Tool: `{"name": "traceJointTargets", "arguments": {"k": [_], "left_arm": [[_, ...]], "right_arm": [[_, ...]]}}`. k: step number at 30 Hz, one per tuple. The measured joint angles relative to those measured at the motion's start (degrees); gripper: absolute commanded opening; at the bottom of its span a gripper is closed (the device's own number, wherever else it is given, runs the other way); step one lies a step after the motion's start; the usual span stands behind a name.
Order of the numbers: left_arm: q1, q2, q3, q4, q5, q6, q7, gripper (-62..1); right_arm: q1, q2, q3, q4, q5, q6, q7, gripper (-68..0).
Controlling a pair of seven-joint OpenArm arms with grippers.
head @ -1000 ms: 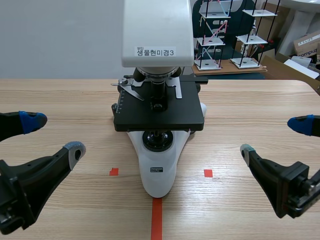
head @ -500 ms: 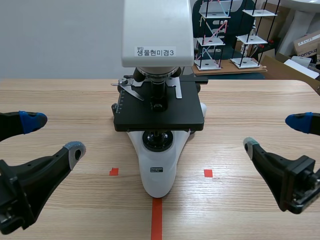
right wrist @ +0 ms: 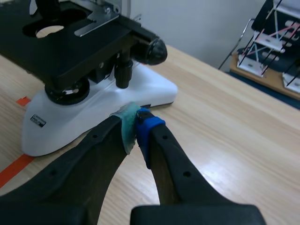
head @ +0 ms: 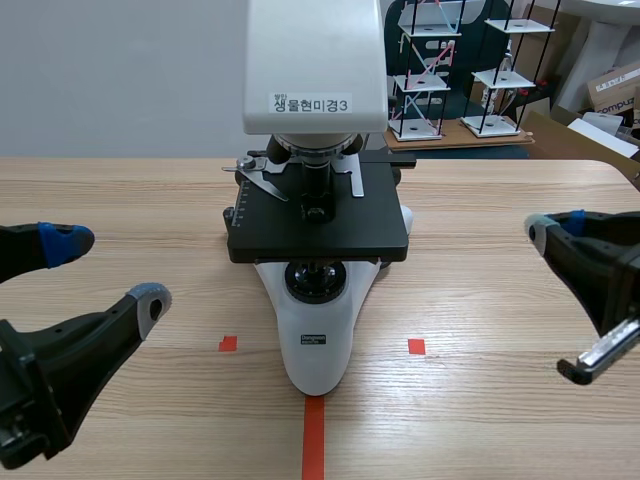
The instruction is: Point at the revolving nosepiece
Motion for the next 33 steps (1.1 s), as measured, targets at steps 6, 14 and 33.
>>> {"name": "traceJointTargets", "arguments": {"k": [6, 14, 33], "left_arm": [[0.0, 0.0, 0.0, 0.0, 0.0, 0.0, 0.0, -8.2], [0.0, 0.0, 0.0, 0.0, 0.0, 0.0, 0.0, -8.2], [0.0, 0.0, 0.0, 0.0, 0.0, 0.0, 0.0, -8.2]], "right_arm": [[4.6, 0.0, -0.1, 0.0, -3.4, 0.4, 0.8, -67.4], [12.6, 0.0, -3.7, -3.3, -4.5, 1.1, 3.9, -67.4], [30.2, 0.0, -13.4, -18.1, -12.3, 10.6, 13.1, -67.4]]}}
